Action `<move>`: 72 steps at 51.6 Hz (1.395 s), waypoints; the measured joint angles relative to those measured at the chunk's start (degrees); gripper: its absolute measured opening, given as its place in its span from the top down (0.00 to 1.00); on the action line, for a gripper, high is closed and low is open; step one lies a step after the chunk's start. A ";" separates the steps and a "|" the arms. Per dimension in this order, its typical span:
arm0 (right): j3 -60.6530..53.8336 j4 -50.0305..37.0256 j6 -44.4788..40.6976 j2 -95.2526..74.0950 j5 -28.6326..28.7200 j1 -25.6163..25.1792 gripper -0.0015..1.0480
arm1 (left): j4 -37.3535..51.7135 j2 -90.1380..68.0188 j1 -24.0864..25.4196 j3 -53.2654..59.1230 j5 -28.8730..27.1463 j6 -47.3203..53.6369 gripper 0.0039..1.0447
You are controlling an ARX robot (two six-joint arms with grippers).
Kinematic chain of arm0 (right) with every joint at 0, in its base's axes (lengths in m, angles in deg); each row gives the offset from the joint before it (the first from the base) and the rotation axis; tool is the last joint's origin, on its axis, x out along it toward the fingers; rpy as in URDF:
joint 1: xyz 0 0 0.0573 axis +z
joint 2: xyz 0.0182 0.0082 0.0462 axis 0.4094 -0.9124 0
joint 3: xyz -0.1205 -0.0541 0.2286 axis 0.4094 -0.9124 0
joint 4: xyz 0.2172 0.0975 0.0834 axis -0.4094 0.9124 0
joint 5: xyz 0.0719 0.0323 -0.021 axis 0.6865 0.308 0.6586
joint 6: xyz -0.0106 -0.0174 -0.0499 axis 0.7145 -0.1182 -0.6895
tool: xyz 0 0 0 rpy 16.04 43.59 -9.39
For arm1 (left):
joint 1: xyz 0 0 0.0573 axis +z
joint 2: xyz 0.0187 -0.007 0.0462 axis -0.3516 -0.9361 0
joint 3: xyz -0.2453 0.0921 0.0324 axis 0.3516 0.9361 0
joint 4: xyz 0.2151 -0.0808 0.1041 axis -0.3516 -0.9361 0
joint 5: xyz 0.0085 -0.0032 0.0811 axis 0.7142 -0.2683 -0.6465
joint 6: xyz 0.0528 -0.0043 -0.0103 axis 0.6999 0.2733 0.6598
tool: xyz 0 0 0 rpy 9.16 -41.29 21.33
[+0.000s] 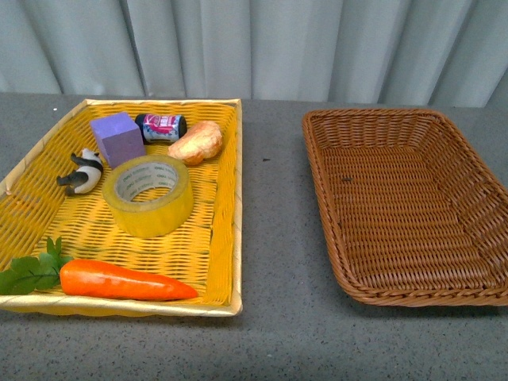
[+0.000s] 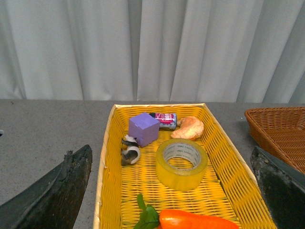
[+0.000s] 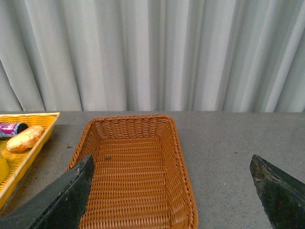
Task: Move tape to another basket
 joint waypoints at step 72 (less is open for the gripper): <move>0.00 0.00 0.00 0.00 0.00 0.00 0.09 | 0.00 0.00 0.00 0.00 0.00 0.00 0.06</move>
